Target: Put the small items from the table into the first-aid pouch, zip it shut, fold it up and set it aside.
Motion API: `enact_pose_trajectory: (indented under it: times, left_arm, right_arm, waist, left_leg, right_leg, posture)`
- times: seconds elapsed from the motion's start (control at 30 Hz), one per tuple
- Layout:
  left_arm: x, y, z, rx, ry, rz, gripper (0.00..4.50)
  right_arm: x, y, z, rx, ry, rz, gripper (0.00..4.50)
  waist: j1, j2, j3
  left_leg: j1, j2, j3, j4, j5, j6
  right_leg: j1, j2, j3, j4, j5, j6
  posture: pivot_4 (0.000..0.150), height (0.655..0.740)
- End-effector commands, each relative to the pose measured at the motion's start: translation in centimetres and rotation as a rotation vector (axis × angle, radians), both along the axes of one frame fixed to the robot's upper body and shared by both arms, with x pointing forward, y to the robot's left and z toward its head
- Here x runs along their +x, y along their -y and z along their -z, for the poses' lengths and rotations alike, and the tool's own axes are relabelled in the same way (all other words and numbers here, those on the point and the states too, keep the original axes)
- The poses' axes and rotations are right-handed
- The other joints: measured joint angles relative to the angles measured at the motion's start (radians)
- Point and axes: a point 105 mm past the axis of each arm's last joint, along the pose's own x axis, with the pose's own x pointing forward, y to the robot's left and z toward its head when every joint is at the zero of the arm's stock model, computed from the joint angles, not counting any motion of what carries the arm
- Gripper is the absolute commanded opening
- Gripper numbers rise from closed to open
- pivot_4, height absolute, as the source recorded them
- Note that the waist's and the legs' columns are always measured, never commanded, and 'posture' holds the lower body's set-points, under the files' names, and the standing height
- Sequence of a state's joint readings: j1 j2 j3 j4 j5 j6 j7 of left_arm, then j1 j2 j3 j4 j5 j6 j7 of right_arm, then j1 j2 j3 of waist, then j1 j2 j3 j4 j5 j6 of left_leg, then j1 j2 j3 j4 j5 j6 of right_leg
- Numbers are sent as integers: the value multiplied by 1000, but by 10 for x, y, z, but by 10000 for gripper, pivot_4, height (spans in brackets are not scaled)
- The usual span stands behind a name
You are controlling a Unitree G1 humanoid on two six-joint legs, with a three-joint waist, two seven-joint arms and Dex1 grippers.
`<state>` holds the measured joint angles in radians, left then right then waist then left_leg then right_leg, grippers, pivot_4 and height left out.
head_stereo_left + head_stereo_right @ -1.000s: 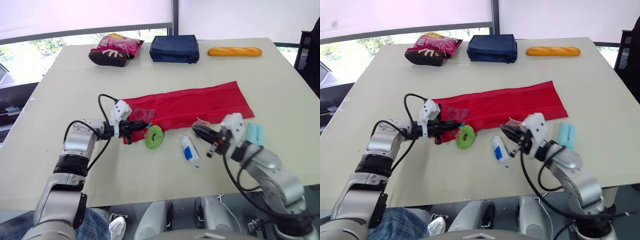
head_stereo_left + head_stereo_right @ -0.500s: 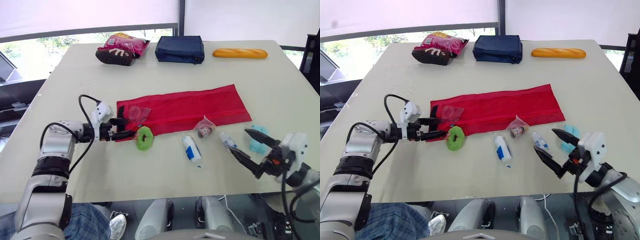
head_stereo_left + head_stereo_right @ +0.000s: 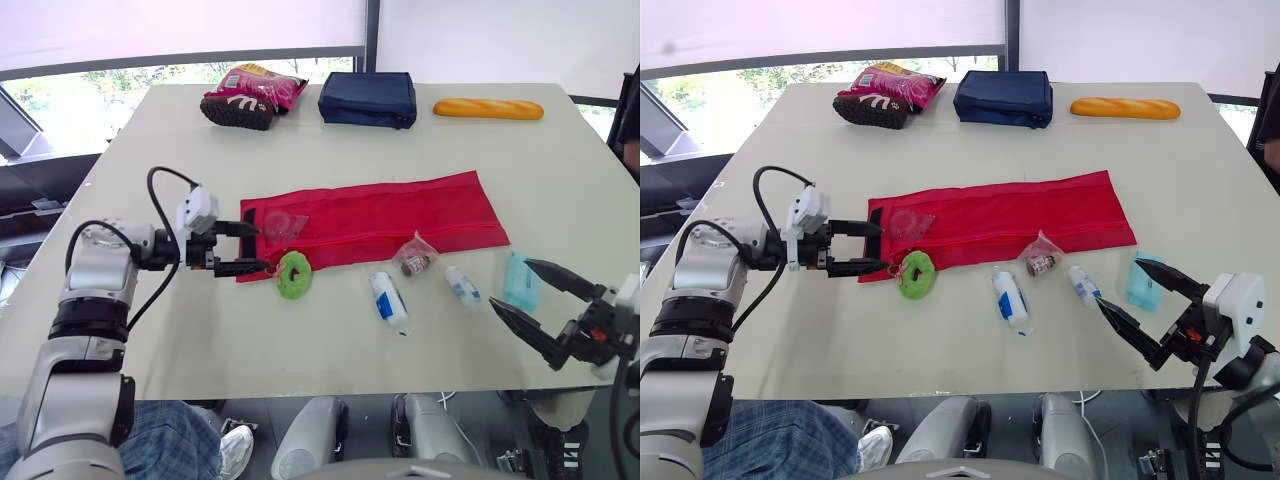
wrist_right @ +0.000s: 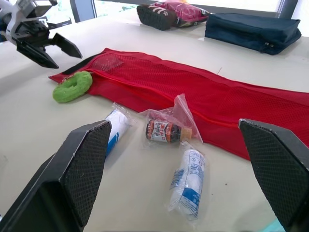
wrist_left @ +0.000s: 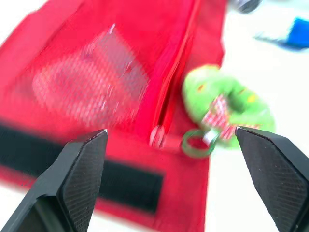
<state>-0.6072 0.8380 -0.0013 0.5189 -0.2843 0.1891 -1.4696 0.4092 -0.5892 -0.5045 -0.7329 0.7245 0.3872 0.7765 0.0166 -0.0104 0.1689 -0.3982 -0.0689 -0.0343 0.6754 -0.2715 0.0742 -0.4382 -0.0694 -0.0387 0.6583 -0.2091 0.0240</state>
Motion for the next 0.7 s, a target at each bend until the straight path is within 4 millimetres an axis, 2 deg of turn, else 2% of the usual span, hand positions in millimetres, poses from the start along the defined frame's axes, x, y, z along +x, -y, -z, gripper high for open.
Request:
enact_pose_trajectory:
  times: [0.03,0.27,0.43,0.57,0.7]
  left_arm:
    - [17,44,-17,55,153,88,44689]
    - [46,109,-15,110,188,194,44689]
    - [60,141,-7,179,185,243,44689]
    - [62,156,6,256,190,300,44689]
    - [71,169,14,291,225,265,44689]
  right_arm:
    - [-12,3,-17,-27,76,18,45000]
    - [-21,-1,-27,-2,83,10,45000]
    - [-27,-3,-31,-3,106,35,45000]
    - [-30,-4,-35,-2,124,65,45000]
    - [-32,-3,-36,-7,138,100,45000]
  waist:
    - [10,0,0]
    - [21,-2,1]
    - [21,-3,1]
    - [18,-3,1]
    - [21,-4,1]
  left_leg:
    - [0,0,0,0,0,0]
    - [0,0,0,8,-2,4]
    - [0,0,0,9,-3,5]
    - [0,0,0,9,-3,5]
    - [0,1,0,9,-4,6]
  right_leg:
    - [0,0,0,0,0,0]
    - [4,1,-1,0,0,0]
    - [6,1,-2,-1,0,1]
    - [5,1,-2,-1,0,1]
    - [5,1,-2,-1,0,1]
  posture:
    - [1500,7395]
    - [1500,7395]
    - [1500,7395]
    - [1500,7395]
    - [1500,7395]
